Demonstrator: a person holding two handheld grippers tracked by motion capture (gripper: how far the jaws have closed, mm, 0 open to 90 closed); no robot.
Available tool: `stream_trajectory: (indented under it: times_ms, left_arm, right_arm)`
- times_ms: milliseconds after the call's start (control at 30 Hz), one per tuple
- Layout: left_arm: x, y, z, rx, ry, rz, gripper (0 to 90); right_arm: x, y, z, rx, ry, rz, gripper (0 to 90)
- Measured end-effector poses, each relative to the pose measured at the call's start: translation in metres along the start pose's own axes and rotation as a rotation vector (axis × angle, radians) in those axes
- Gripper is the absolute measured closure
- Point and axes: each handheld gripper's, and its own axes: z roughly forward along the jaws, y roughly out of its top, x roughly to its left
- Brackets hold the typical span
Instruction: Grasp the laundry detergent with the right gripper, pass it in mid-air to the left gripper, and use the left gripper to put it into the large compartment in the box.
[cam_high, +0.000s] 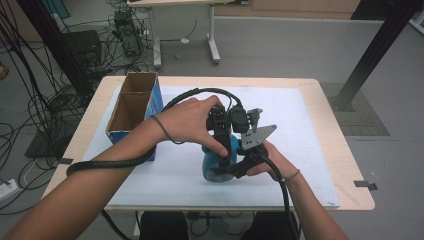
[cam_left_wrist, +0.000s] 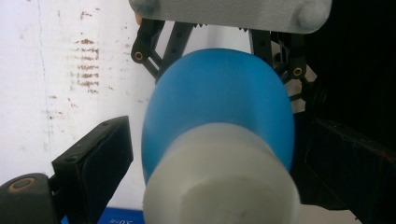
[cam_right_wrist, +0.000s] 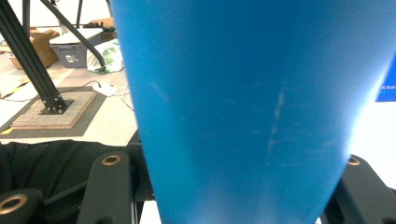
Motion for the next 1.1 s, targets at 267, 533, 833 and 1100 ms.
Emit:
stream_trajectory:
  times_ms: [267, 533, 833, 1100]
  left_arm:
    - [-0.0012, 0.0006, -0.0019, -0.001, 0.003, 0.003, 7.8]
    - [0.0001, -0.0002, -0.0023, -0.001, 0.002, -0.002, 7.8]
    - [0.0005, -0.0010, -0.0021, -0.004, 0.001, -0.001, 7.8]
    - [0.0009, -0.0017, -0.0020, -0.001, 0.003, -0.003, 7.9]
  right_arm:
    - [0.0003, 0.0002, 0.0005, 0.002, -0.002, 0.003, 42.6]
    - [0.0003, 0.0005, 0.0009, 0.006, -0.005, 0.000, 42.6]
    - [0.0006, 0.0003, 0.0011, 0.004, -0.006, -0.001, 42.7]
    - [-0.0001, 0.0002, 0.0021, 0.004, -0.004, 0.000, 42.6]
